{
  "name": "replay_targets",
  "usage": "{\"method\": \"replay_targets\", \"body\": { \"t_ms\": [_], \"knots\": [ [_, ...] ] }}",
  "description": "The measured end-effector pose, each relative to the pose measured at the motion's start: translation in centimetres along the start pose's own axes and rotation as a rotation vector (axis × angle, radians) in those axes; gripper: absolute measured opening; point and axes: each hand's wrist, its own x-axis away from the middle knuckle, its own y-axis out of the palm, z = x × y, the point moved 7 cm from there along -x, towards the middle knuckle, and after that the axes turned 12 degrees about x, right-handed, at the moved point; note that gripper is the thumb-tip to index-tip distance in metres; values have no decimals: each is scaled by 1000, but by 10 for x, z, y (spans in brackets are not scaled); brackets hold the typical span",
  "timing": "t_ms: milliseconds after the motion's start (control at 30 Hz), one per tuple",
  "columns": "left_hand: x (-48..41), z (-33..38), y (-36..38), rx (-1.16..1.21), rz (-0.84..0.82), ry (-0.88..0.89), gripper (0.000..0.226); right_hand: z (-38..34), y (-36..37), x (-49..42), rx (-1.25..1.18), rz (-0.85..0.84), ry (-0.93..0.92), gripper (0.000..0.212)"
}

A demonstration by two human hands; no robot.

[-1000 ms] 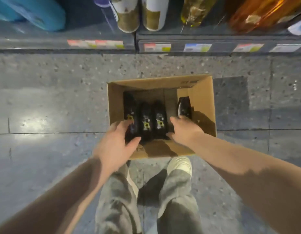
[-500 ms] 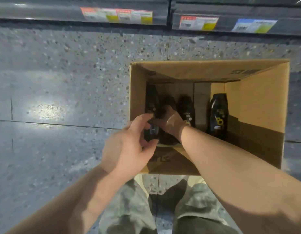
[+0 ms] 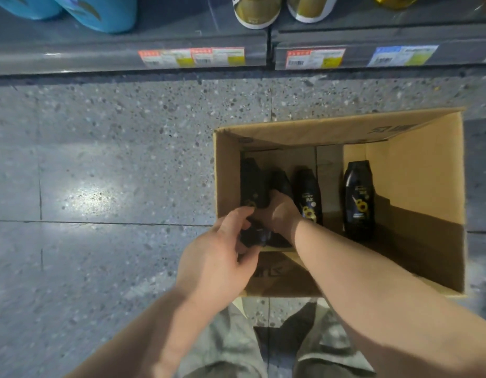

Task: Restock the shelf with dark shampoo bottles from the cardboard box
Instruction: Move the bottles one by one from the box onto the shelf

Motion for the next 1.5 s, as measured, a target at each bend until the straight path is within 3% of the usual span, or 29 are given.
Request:
{"method": "replay_targets", "body": {
  "t_ms": [133,300,433,600,700,767,833,933,1033,1367,1500],
  "knots": [
    [2,6,1,-35,-53,-44,57,30,-45,33,69,-6,24,78],
    [10,32,-16,-36,-53,-135,61,46,-116,102,196,64,4,70],
    [32,75,-45,-42,-50,-139,61,35,-167,176,14,135,-12,50],
    [80,138,-101,-184,-1,-109,66,-2,-220,277,-245,162,-84,44],
    [116,191,-158,-337,68,-87,78,-38,-255,343,-283,188,-176,38],
    [143,227,-202,-377,215,18,72,-71,-279,393,-256,208,-271,46],
    [175,256,-244,-382,265,-9,60,-106,-303,445,-235,230,-365,50],
    [224,292,-303,-359,274,-67,68,-161,-328,525,-198,261,-493,46],
    [275,320,-367,-387,456,-44,72,-214,-341,590,-171,264,-621,47],
    [446,327,-530,-421,883,-124,70,-412,-309,770,65,249,-1108,49],
    [493,287,-580,-280,1003,-171,65,-480,-261,824,73,177,-1251,60]
  ]
}}
